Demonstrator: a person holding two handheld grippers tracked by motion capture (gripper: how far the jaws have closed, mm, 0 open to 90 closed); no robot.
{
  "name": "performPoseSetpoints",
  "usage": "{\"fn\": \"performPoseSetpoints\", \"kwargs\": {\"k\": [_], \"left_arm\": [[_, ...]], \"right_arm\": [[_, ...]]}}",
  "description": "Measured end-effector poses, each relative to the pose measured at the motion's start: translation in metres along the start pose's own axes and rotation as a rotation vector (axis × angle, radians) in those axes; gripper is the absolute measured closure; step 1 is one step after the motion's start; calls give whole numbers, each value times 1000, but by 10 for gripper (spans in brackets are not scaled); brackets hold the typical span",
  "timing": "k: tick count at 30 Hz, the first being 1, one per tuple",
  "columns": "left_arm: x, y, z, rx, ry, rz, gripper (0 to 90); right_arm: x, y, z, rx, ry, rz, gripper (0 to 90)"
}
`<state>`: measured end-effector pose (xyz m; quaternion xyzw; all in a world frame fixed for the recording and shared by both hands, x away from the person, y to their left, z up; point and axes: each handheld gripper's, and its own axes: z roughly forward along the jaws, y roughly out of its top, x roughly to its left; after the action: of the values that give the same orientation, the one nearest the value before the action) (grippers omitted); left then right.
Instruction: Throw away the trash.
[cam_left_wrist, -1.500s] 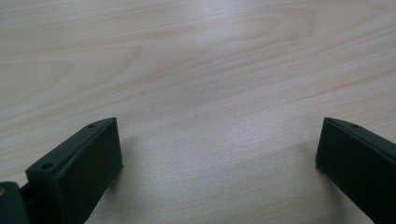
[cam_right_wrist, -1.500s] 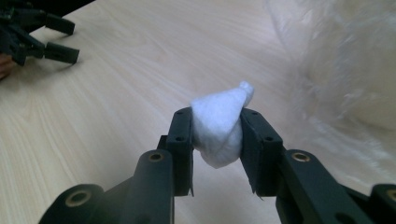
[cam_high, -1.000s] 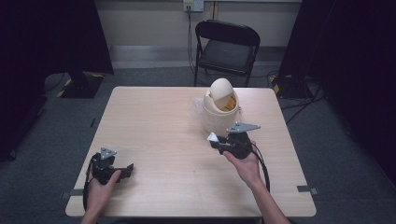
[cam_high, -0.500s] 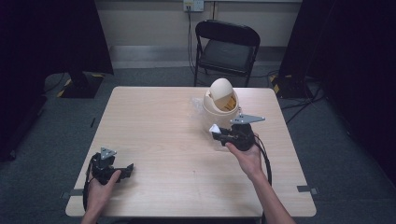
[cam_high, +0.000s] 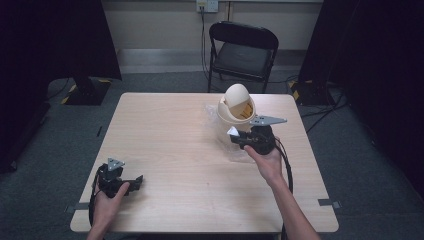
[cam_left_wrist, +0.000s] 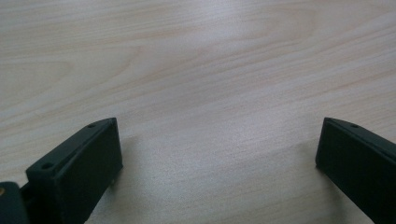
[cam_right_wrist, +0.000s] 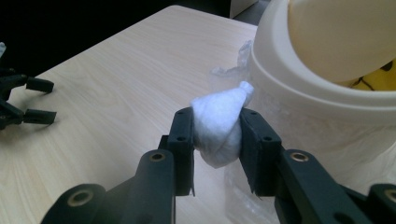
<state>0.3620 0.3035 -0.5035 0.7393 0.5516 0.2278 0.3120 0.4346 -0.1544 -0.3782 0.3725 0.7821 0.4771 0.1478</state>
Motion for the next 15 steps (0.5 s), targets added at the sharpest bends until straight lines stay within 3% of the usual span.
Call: {"fn": "performPoseSetpoints", "kwargs": {"k": [7, 15], "left_arm": [[0, 0, 0, 0, 0, 0, 0], [0, 0, 0, 0, 0, 0, 0]], "right_arm": [[-9, 13, 2, -32, -21, 16, 680], [-20, 26, 6, -26, -51, 19, 680]]}}
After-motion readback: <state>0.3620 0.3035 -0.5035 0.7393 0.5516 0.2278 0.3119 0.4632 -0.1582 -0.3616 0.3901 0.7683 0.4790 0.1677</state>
